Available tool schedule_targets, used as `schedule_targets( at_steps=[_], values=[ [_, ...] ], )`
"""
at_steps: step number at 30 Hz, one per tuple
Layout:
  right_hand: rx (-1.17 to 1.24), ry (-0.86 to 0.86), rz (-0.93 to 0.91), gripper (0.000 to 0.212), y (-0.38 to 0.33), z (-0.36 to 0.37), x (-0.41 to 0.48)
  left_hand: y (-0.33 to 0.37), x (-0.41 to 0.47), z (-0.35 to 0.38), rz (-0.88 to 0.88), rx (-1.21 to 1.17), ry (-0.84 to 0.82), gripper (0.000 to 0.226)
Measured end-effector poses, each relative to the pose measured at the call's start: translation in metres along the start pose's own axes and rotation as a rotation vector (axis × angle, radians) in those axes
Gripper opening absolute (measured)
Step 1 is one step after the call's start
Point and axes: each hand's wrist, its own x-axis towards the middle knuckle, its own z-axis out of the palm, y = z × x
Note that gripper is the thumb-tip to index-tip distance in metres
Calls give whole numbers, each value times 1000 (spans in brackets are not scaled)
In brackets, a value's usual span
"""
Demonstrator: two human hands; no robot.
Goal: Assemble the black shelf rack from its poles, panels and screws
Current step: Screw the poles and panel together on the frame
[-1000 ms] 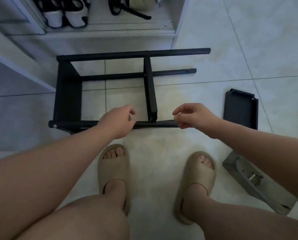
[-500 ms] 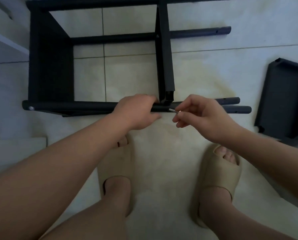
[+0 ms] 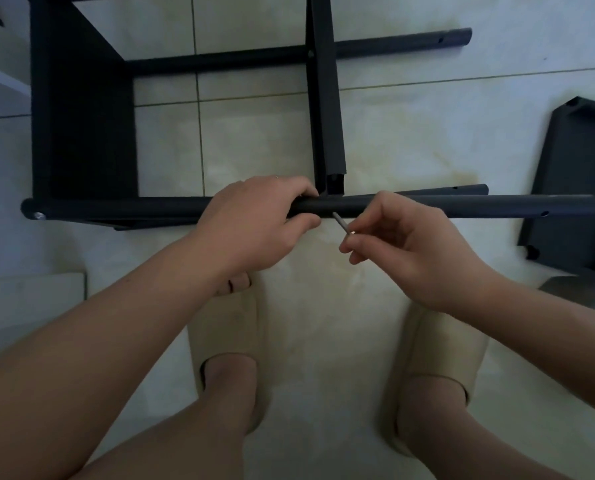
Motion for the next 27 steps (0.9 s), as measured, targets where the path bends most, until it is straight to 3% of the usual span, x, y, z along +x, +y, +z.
schedule_targets(
  at_steps=[6, 12, 14, 18, 20, 23, 25, 27],
  values=[
    [-172, 83, -65, 19, -5, 10, 3, 1, -5, -4, 10, -48, 5, 17],
    [-330, 136, -141, 7, -9, 19, 9, 3, -5, -7, -6, -93, -21, 18],
    [-284, 153, -64, 12, -9, 21, 9, 4, -4, -7, -11, -96, -17, 19],
    [35, 221, 142, 21, -16, 25, 11, 5, -5, -6, -5, -93, -5, 20],
    [-119, 205, 114, 16, -18, 23, 14, 5, -5, -6, -1, -94, -10, 20],
    [-584, 230, -66, 12, -20, 16, 17, 5, -5, -7, -1, -96, -15, 19],
    [-814, 299, -196, 20, -26, 13, 18, 5, -4, -7, 3, -103, -12, 19],
    [-891, 318, -247, 28, -29, 6, 22, 6, -4, -7, 3, -101, -20, 20]
  ],
)
